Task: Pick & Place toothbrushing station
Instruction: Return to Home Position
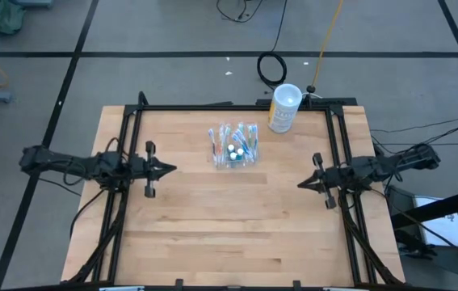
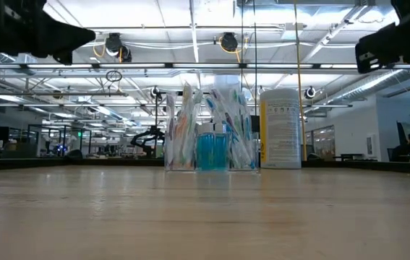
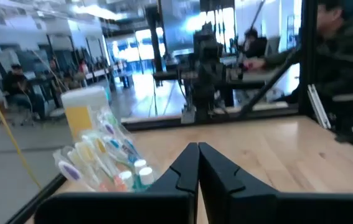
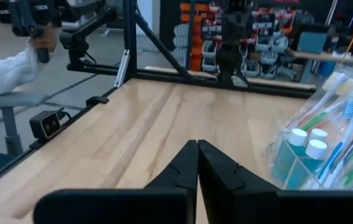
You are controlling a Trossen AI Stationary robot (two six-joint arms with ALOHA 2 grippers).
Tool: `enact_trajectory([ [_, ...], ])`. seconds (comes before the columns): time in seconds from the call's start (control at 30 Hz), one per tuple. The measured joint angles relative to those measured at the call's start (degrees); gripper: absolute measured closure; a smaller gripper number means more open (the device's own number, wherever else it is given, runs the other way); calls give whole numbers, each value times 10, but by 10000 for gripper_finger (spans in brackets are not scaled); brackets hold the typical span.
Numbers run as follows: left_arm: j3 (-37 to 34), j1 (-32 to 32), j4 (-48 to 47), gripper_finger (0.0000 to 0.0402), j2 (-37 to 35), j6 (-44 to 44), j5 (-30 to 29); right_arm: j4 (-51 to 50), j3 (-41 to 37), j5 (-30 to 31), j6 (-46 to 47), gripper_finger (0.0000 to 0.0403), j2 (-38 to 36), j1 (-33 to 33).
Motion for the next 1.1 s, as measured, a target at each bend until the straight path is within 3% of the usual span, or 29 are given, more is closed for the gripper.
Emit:
enact_trajectory([
  [0.2,-65,0,75,387,-43,9,0,3,-41,0,-32,397,-75,0],
  [0.33,-74,0,61,398,-52,3,0,15,-64,5,-29,397,-102,0],
  [0.63,-74,0,60,374,-50,-22,0,145,-131,27,-94,396,-99,-1],
  [0.87,-74,0,59,385,-50,-19,-1,120,-134,93,-113,397,-98,-1],
  [1.1,-74,0,59,398,-50,-19,-1,121,-136,93,-116,397,-98,-1],
])
